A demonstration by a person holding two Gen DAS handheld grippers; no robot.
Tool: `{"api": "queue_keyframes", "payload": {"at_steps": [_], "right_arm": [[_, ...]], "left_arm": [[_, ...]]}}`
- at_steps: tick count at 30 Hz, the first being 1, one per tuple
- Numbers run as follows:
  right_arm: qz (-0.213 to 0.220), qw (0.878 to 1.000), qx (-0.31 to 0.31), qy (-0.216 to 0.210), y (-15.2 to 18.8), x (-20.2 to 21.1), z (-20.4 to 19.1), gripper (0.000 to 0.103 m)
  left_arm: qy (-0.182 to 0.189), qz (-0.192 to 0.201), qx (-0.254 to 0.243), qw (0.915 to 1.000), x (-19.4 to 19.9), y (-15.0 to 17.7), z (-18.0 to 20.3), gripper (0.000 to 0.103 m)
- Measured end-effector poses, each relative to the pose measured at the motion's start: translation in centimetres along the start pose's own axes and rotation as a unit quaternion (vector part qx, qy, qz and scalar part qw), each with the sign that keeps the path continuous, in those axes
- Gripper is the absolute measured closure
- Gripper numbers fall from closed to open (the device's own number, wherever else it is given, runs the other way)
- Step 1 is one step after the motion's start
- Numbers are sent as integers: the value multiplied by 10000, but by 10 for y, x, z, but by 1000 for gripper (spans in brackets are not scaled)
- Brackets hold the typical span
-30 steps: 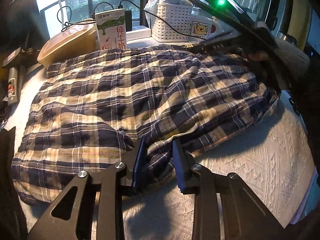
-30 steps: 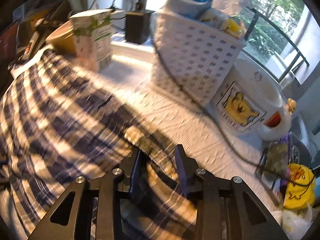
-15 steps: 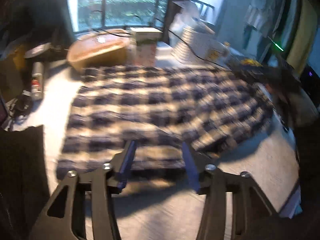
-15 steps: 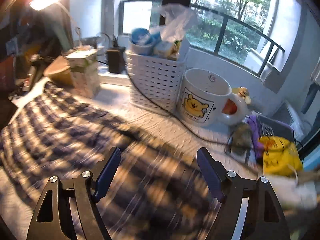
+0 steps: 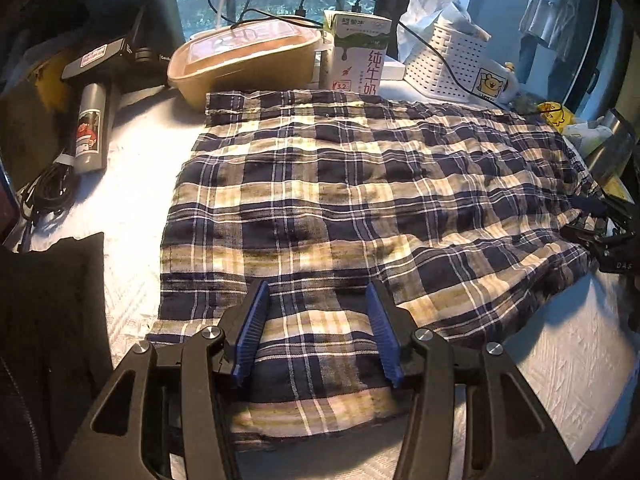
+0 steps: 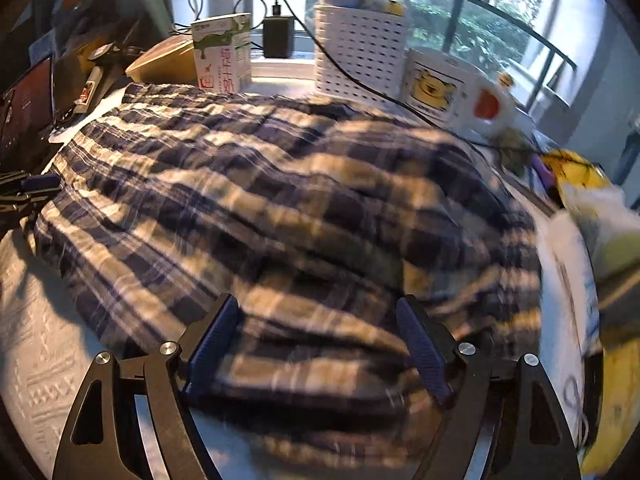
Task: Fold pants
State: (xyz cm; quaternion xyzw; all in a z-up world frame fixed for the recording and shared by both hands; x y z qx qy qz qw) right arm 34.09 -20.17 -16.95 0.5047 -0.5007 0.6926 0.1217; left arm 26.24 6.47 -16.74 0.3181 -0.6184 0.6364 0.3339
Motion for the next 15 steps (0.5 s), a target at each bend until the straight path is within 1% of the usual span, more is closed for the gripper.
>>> {"api": "queue_keyframes", "payload": {"at_steps": [3, 5, 7, 9, 11, 13, 15], "right_arm": [[22, 9999, -91, 99, 11, 12, 4, 21], [96, 9996, -165, 220, 20, 25, 8, 21], [180, 9990, -326, 254, 27, 39, 12, 20], [295, 9974, -602, 279, 36, 55, 18, 20], [354, 9945, -944, 276, 44, 66, 26, 20], [421, 9895, -1351, 289, 53, 75, 36, 20], [433, 9824, -1809, 167, 61, 78, 46, 20]], "left_arm": [[32, -22, 113, 9999, 8, 3, -6, 53], [-8, 78, 139, 9999, 20, 3, -10, 53], [-71, 268, 92, 9996, 32, 1, -11, 53], [-156, 441, 110, 9988, 44, 1, -15, 53], [-214, 515, 236, 9982, 51, 3, -23, 53], [-255, 494, 428, 9975, 52, 7, -33, 53], [-339, 415, 582, 9969, 50, 12, -45, 53]]}}
Point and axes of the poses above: each gripper's, at about its wrist camera, not at the fingertips, and x roughly against the way its jaws point, z to its right, y to its underside, the point moved 8 cm from there along -x, roughly the way its jaws point, and after that the axes turned 5 degrees about -x, right-handed, at the moved point
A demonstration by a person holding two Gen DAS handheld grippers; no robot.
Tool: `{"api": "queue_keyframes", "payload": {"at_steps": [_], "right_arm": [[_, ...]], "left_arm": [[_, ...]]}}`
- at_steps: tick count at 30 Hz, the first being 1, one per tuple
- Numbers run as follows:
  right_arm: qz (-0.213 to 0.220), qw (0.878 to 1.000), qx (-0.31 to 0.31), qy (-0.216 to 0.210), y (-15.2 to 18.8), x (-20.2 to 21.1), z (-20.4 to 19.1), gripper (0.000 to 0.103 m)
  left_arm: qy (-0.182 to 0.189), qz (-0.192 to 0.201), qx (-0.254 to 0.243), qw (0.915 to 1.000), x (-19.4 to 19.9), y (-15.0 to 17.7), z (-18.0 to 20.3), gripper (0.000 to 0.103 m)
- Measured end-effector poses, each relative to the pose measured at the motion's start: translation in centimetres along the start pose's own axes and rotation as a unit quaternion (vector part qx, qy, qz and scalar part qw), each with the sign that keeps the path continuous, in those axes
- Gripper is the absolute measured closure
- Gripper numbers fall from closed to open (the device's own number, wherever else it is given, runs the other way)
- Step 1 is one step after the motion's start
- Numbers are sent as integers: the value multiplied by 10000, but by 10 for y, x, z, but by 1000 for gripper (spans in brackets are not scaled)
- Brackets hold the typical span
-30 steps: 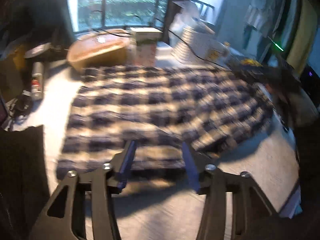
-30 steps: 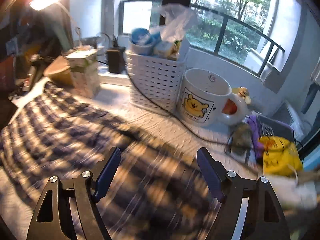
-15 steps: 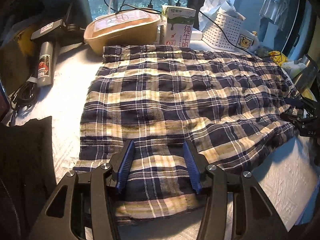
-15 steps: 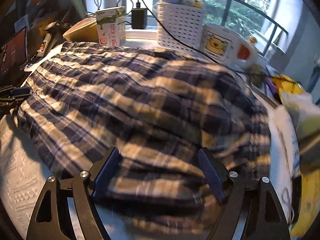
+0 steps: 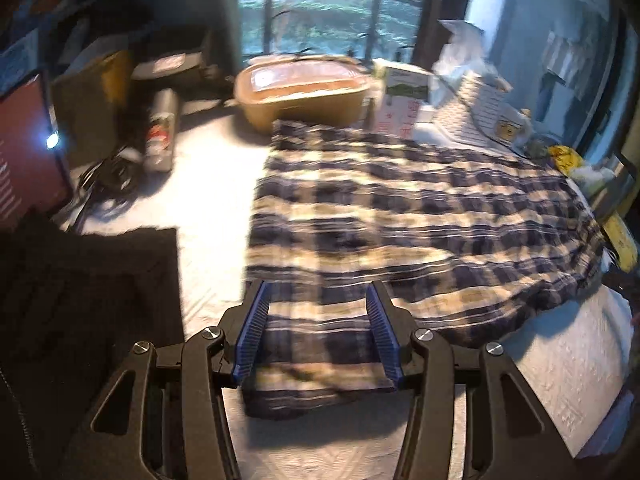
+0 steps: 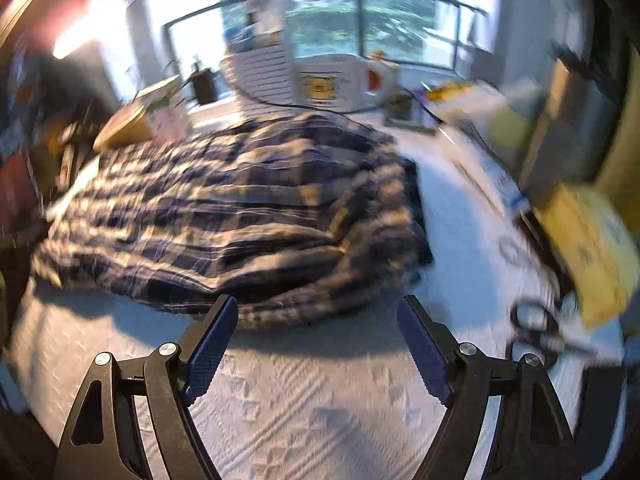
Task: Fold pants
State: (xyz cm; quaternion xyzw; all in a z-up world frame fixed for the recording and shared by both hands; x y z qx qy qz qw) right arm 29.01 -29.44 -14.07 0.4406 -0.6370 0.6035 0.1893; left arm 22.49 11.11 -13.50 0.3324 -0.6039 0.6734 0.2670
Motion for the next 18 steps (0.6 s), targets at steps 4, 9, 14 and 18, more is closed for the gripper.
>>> {"api": "queue_keyframes", "payload": {"at_steps": [4, 9, 14, 18], "right_arm": [[-111, 9968, -749, -267, 9, -3, 18, 20], [34, 9918, -1199, -443, -2, -16, 23, 20], [257, 9878, -1473, -435, -24, -33, 23, 20], [423, 9852, -1617, -369, -38, -46, 19, 25]], "left_arm": [[-86, -89, 214, 9997, -5, 4, -14, 53], [-131, -37, 315, 9994, -4, 1, -22, 53], [-210, 15, 281, 9994, -2, -2, -26, 53], [-226, 31, 367, 9991, -1, -3, -32, 53]]}}
Point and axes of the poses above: each gripper's, at about its wrist camera, not at the fingertips, and x roughly against the way its jaws point, z to its right, y to its underside, the point moved 8 cm from there along -x, roughly the way its jaws point, and after that the axes turned 5 degrees about -x, right-handed, at the moved point
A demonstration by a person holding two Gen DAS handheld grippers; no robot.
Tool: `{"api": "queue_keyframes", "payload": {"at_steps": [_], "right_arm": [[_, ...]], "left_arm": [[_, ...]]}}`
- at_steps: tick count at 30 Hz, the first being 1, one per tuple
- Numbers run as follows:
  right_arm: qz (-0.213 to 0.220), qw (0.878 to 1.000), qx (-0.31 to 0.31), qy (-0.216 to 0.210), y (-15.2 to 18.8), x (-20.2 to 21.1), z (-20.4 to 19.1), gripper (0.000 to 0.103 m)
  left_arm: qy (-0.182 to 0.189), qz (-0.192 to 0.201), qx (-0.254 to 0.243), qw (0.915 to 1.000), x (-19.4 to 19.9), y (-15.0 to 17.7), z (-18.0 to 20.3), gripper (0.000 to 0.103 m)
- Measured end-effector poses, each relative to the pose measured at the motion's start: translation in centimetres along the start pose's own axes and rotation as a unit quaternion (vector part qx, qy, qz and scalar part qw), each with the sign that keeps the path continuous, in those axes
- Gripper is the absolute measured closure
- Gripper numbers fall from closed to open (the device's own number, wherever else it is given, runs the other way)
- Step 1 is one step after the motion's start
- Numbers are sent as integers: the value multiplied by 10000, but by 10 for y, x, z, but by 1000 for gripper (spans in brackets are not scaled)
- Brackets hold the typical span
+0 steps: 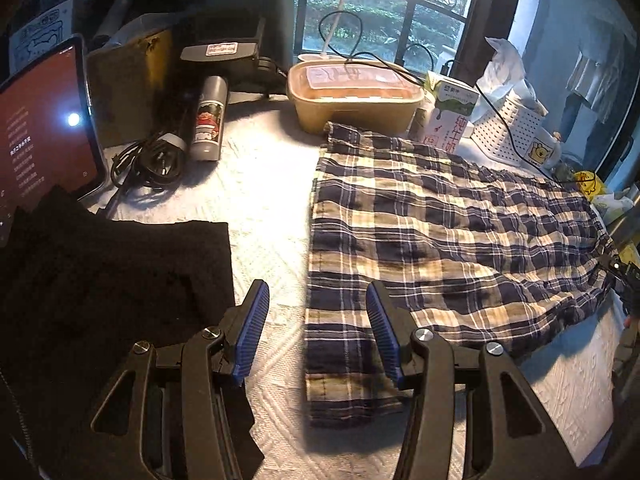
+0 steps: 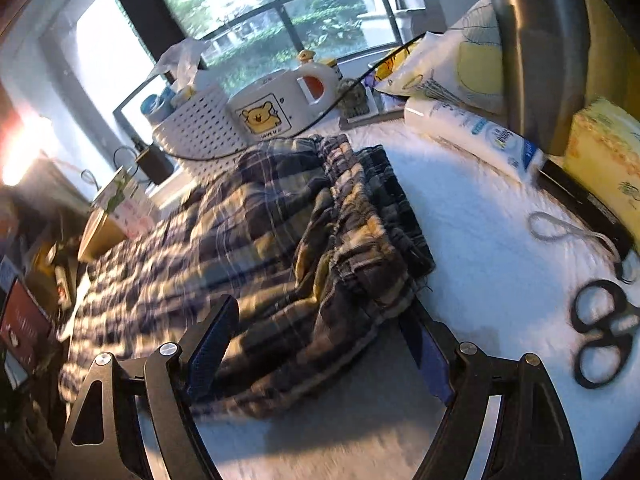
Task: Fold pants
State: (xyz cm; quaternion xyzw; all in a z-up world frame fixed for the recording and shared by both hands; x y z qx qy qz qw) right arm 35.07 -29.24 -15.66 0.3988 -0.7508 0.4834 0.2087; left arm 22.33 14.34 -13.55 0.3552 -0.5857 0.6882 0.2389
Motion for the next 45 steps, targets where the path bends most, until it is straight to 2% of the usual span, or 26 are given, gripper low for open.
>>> {"api": "queue_keyframes", "payload": {"at_steps": [1, 3, 4, 6, 9, 12, 19, 22, 25, 30, 34, 38, 45], "right_arm": [[33, 10000, -25, 6, -2, -3, -1, 29], [65, 9998, -179, -40, -6, -7, 0, 55], [48, 9991, -384, -175, -8, -10, 3, 59], [20, 9975, -617, -356, -11, -11, 9, 76], [28, 9952, -834, -517, -13, -9, 16, 87], [222, 9967, -669, -405, -19, 3, 15, 93], [771, 9969, -141, 101, -51, 44, 5, 93], [956, 9949, 237, 198, -60, 61, -17, 93], [1179, 9900, 732, 258, -67, 76, -57, 93], [1346, 9800, 1464, 0, -66, 88, -130, 93], [1286, 9722, 1913, -421, -54, 82, -192, 93], [1065, 9630, 2372, -711, -33, 56, -251, 93], [350, 9406, 3243, -940, 44, -11, -331, 93]], "left_arm": [[-1, 3, 11, 10000, 0, 0, -1, 53], [7, 5, 26, 10000, 1, 0, -1, 53], [11, 10, 28, 10000, 1, 1, -1, 53], [29, 22, 17, 10000, 3, 1, 0, 53], [29, 43, -41, 10000, 5, 2, 1, 53], [40, 81, -59, 9999, 9, 2, 0, 53], [186, 169, -45, 9997, 12, 2, -2, 53], [260, 174, -31, 9995, 10, 4, -1, 53], [342, 175, -20, 9993, 9, 6, -2, 53], [408, 257, -95, 9988, 15, 8, -5, 53], [394, 331, -67, 9987, 22, 11, -17, 53], [307, 373, 96, 9988, 28, 14, -39, 53], [80, 333, 419, 9985, 39, 25, -76, 53]]}}
Point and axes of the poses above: each gripper's, at about its wrist camera, not at the fingertips, and x roughly against the way its jaws point, z to its right, y to its underside, the point moved 8 cm from there along -x, roughly the way its jaws point, and after that the axes turned 5 degrees about -x, right-handed, at the moved point
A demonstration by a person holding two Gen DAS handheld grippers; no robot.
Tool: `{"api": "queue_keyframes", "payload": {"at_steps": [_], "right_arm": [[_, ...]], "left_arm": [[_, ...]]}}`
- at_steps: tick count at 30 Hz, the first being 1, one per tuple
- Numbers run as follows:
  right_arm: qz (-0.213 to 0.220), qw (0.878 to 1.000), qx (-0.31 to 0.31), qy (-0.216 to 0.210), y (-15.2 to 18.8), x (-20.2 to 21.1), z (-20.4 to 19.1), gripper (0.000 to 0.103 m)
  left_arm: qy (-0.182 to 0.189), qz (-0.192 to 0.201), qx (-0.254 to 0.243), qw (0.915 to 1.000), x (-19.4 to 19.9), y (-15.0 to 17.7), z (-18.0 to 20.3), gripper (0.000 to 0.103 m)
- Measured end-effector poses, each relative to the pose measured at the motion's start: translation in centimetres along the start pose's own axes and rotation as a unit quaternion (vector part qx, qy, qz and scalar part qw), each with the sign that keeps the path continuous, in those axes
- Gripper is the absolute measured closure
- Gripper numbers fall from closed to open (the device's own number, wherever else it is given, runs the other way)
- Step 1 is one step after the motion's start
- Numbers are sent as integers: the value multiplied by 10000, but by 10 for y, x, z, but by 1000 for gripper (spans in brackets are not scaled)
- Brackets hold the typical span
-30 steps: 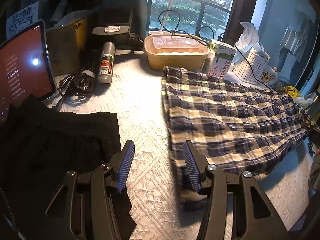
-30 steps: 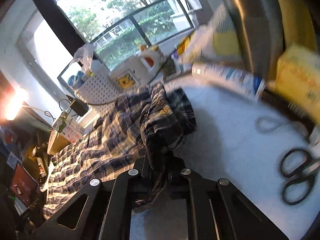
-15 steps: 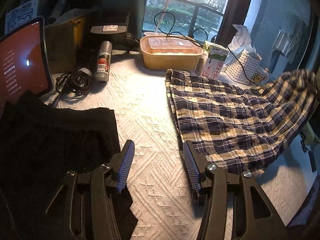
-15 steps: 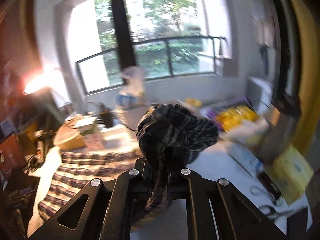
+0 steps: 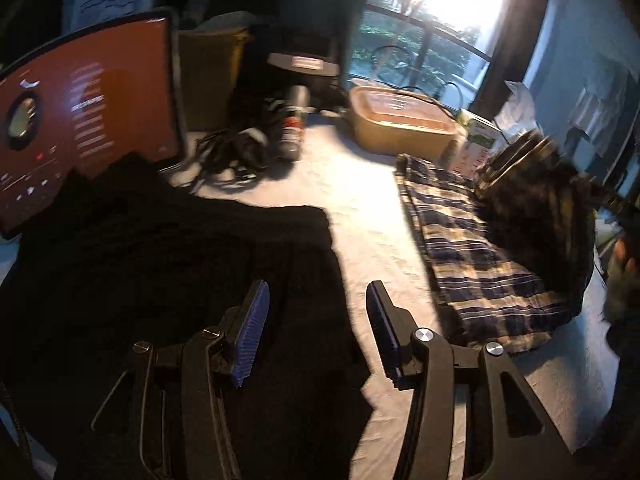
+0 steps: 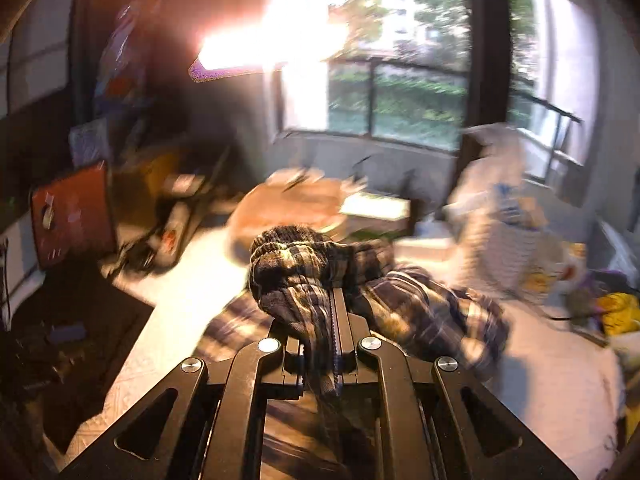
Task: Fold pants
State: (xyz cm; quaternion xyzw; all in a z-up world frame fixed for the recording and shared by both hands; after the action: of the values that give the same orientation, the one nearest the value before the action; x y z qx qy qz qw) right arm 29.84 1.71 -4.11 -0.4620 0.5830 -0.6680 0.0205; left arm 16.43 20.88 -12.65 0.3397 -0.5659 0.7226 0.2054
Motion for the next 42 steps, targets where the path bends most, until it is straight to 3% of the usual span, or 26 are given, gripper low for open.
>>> {"api": "queue_keyframes", "payload": {"at_steps": [9, 17, 19, 20, 21, 22, 28, 35, 39, 42], "right_arm": [[-515, 9963, 540, -429, 29, -37, -71, 93], [-1229, 9860, 938, -621, 77, -50, -81, 91], [-1318, 9842, 969, -675, 89, -46, -79, 79], [-1360, 9829, 988, -752, 94, -44, -79, 53], [-1362, 9820, 991, -854, 98, -40, -79, 20], [-1325, 9810, 982, -1020, 102, -35, -81, 11], [-1101, 9838, 857, -1126, 99, -8, -62, 10], [-579, 9953, 279, -730, 76, 20, 13, 11], [-545, 9976, 47, -434, 74, 18, 57, 42], [-542, 9979, -80, -350, 73, 13, 81, 45]], "left_arm": [[-153, -85, 101, 9998, 5, 7, -16, 53], [-203, -108, -92, 9997, -2, -5, -8, 53], [-200, -126, -174, 9996, -6, -10, -3, 53], [-177, -123, -220, 9995, -8, -12, 1, 53], [-142, -124, -260, 9995, -10, -15, 6, 53], [-90, -125, -308, 9994, -13, -19, 12, 53], [214, -69, -648, 9976, -29, -43, 49, 53], [599, -30, -1454, 9876, -51, -75, 110, 53], [759, -182, -1972, 9773, -76, -88, 138, 53], [1137, -573, -2181, 9676, -105, -89, 154, 53]]}}
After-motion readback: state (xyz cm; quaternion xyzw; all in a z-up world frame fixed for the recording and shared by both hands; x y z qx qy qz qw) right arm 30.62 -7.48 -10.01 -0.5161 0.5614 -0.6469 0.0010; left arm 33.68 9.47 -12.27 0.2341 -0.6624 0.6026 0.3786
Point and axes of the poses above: each gripper's, at about its wrist camera, not at the fingertips, and x roughly against the way its jaws point, z to its right, y to its underside, the point moved 8 cm from there along -x, roughly the way its jaws point, and after that the axes turned 5 degrees about -x, right-handed, at the moved point
